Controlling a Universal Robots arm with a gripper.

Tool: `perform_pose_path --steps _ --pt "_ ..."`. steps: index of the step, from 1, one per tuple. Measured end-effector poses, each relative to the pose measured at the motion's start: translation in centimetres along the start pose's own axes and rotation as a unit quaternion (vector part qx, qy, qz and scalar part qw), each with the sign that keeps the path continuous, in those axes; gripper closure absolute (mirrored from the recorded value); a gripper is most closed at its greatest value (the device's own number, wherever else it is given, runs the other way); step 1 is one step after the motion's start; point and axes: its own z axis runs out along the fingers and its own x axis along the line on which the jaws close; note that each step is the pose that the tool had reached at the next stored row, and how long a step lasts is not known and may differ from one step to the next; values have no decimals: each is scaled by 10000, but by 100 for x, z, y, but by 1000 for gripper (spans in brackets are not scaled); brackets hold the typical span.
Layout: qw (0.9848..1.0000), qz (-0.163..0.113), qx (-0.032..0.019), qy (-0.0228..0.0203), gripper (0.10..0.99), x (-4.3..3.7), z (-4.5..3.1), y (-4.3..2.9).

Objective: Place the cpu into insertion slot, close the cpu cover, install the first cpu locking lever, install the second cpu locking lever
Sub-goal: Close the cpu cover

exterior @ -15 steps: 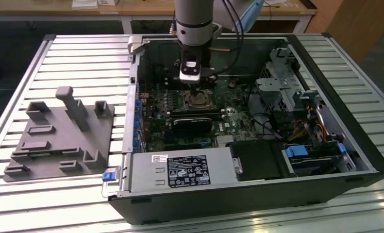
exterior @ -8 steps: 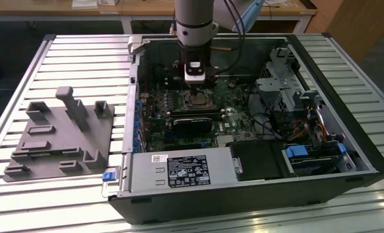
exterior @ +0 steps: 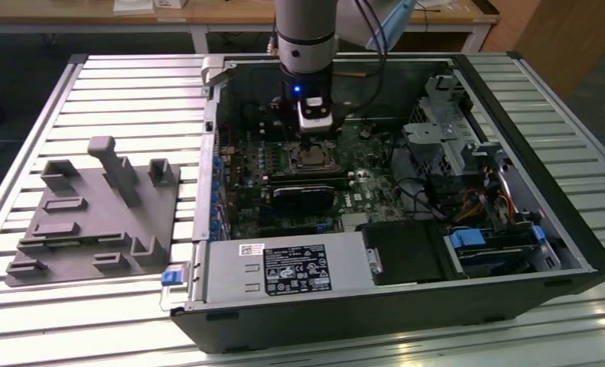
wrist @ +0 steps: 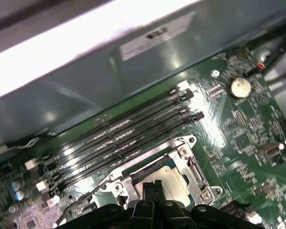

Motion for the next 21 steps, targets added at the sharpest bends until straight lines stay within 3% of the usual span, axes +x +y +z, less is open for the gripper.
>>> perform_pose_path --steps 5,9,12,17,21 --pt "9991 -421 -17 21 980 0 0 0" --pt "9978 -661 2 19 980 0 1 0" --pt "9965 -829 51 3 980 0 0 0" --pt "9935 -1120 175 -43 980 0 1 0" --pt "9922 -1228 202 -52 980 7 2 -4"
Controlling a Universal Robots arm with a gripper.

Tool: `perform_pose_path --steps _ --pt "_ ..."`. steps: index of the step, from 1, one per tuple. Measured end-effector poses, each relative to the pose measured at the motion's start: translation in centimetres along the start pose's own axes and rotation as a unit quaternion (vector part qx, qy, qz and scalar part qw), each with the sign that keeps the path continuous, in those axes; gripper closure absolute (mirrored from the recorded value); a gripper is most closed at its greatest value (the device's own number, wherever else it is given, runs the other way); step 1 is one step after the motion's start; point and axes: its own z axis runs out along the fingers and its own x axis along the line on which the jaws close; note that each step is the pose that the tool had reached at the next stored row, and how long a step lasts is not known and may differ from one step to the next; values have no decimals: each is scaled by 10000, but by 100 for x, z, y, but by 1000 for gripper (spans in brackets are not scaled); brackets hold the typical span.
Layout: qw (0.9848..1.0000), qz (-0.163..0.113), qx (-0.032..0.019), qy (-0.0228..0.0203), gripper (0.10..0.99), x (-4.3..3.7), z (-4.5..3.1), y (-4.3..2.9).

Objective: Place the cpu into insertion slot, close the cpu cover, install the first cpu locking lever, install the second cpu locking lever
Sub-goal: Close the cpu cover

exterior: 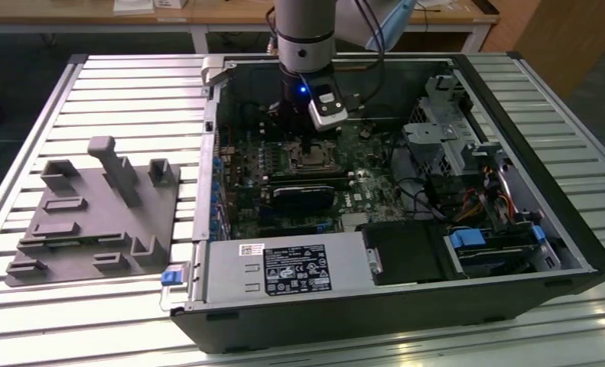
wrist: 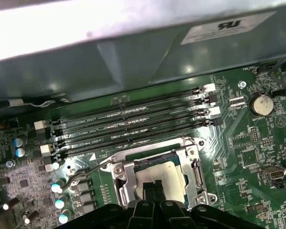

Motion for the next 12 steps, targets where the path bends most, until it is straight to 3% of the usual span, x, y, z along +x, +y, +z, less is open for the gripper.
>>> perform_pose_path --steps 12 --pt "10000 -31 -2 0 980 168 29 -40"
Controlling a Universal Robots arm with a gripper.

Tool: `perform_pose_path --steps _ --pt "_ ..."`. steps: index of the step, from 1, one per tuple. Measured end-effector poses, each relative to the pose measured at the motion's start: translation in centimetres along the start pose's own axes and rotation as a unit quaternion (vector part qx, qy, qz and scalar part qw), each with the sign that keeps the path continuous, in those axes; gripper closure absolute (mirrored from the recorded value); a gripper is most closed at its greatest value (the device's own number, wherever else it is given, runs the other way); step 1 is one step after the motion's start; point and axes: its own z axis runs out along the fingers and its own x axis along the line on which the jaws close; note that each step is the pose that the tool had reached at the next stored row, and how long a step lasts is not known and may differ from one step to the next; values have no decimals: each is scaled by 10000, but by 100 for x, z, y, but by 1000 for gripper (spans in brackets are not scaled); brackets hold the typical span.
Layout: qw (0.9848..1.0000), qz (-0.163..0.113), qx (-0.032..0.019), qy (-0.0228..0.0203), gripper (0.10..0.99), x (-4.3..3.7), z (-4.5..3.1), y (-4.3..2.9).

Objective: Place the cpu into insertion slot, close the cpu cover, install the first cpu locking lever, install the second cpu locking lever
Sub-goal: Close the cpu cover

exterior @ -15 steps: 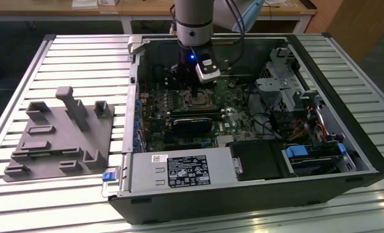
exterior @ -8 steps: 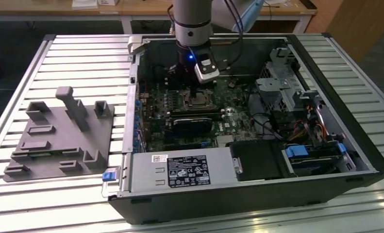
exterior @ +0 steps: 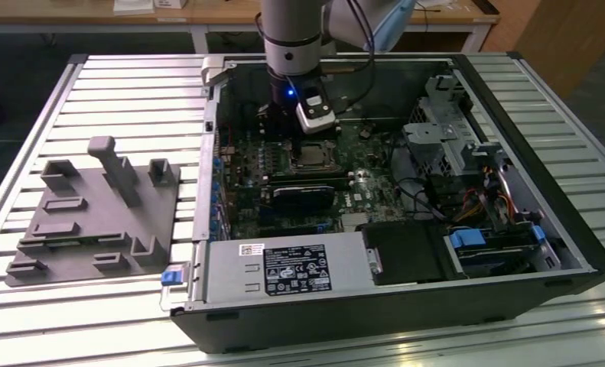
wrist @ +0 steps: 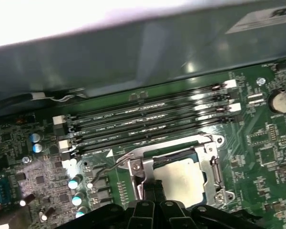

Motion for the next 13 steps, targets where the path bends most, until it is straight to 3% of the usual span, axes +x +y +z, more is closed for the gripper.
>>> perform_pose_path --steps 13 --pt "10000 -20 -1 0 980 62 64 -13"
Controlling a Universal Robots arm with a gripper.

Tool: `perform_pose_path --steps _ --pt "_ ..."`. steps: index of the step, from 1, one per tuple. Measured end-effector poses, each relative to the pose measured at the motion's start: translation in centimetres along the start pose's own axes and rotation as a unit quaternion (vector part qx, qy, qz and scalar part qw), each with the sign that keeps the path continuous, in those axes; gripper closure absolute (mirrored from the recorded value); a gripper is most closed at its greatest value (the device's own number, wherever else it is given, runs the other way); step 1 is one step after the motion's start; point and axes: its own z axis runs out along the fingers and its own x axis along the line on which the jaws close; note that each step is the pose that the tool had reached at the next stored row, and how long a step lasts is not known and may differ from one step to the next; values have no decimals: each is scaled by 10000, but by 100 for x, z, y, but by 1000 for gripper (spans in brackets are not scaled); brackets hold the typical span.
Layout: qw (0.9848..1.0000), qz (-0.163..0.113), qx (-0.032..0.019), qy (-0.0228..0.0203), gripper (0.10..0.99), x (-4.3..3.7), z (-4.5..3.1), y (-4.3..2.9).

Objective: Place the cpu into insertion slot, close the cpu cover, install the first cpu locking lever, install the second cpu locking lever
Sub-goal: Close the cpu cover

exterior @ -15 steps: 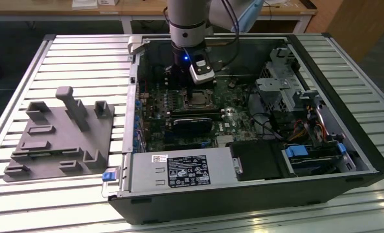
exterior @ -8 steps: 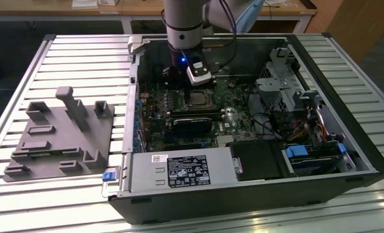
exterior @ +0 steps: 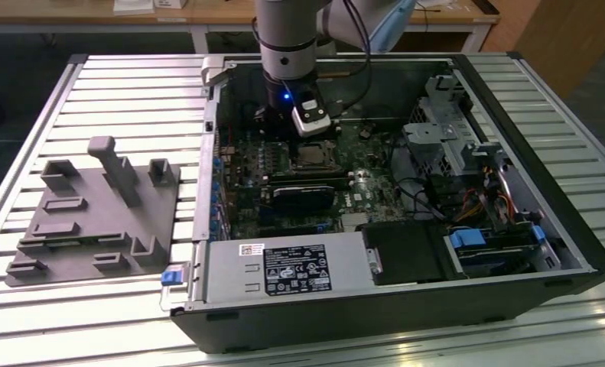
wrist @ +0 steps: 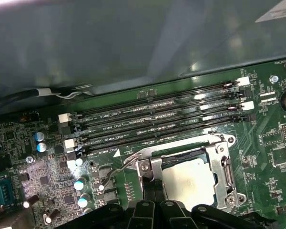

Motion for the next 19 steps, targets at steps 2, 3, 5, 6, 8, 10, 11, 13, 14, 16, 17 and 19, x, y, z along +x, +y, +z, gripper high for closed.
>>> perform_pose_path --steps 2,3,5,6,8,10,11,13,14,16,17,19 --pt "10000 0 -1 0 980 -1 0 0" --pt "10000 0 -2 0 980 -5 1 1" --pt "10000 0 -3 1 980 -19 2 4" --pt "10000 0 -4 1 980 -26 2 6" --pt "10000 1 -5 1 980 -39 3 9" --pt "10000 1 -6 2 980 -54 4 13" --pt "10000 1 -7 2 980 -63 4 14" --pt "10000 1 -17 3 980 -81 5 19" --pt "10000 1 -20 3 980 -86 5 20" --pt "10000 2 -26 5 980 -96 4 23" --pt "10000 2 -29 5 980 -103 4 24" --pt "10000 1 -35 7 980 -118 1 27"
